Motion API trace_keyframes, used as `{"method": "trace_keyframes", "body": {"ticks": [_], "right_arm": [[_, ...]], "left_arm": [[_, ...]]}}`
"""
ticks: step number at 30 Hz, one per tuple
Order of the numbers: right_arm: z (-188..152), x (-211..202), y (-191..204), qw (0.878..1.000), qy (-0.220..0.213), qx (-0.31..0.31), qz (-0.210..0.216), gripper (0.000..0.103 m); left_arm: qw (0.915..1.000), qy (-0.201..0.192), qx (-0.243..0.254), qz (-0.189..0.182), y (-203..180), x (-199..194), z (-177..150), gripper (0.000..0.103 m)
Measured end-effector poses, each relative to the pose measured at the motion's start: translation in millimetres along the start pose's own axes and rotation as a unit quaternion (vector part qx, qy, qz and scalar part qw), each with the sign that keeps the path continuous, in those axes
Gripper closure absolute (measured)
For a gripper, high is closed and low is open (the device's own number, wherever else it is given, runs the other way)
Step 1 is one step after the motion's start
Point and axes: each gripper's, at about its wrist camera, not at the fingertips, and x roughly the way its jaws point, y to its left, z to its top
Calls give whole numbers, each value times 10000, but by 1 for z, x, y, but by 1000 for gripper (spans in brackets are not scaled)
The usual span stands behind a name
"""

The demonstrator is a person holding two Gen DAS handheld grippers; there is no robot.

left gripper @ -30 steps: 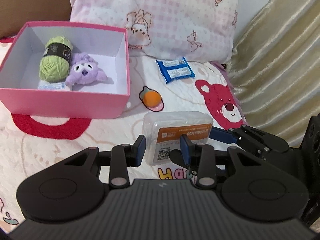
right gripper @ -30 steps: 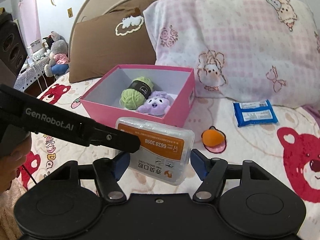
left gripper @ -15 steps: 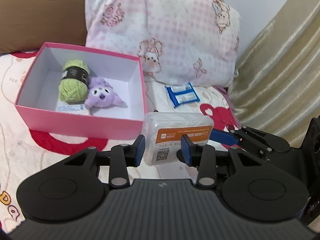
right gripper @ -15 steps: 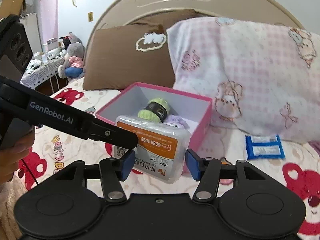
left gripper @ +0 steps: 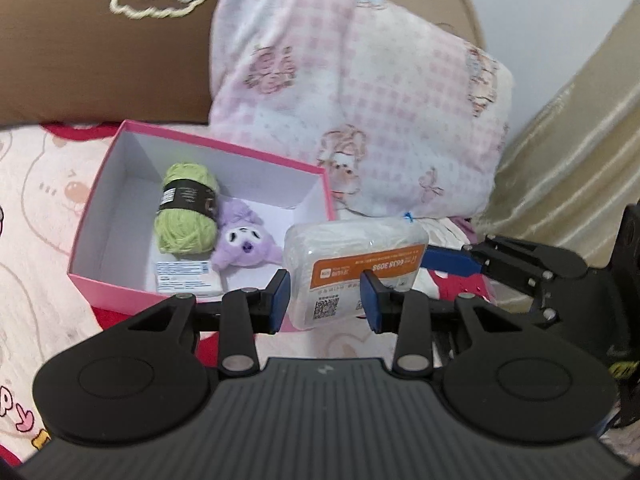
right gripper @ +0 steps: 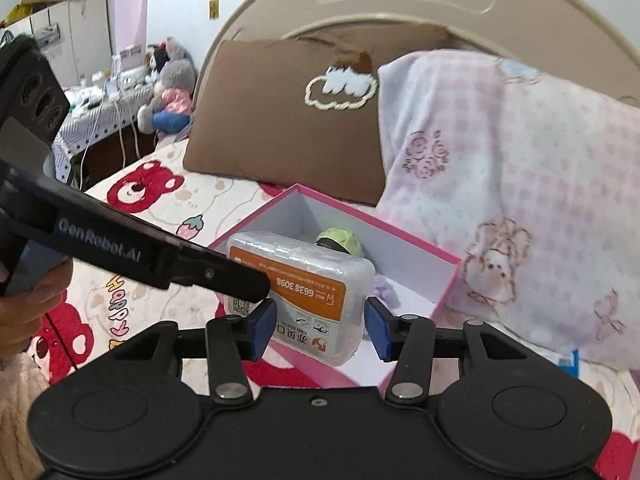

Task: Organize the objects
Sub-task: 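Lift the floss box with the left tool toward the pink box, then lower the floss box into the pink box beside the plush toy and open the left tool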

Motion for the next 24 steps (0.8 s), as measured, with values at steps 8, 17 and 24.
{"method": "trace_keyframes", "body": {"ticks": [8, 17, 24], "right_arm": [[27, 66, -26, 9977, 538, 340, 240, 53], [13, 115, -39, 9913, 882, 939, 261, 56], [-1, 139, -43, 9831, 1320, 1244, 260, 56]], "left_arm": [[9949, 209, -936, -320, 62, 55, -2, 66], [9949, 206, -972, -172, 96, 89, -1, 67], [9960, 364, -808, -53, 107, 108, -3, 67]]}}
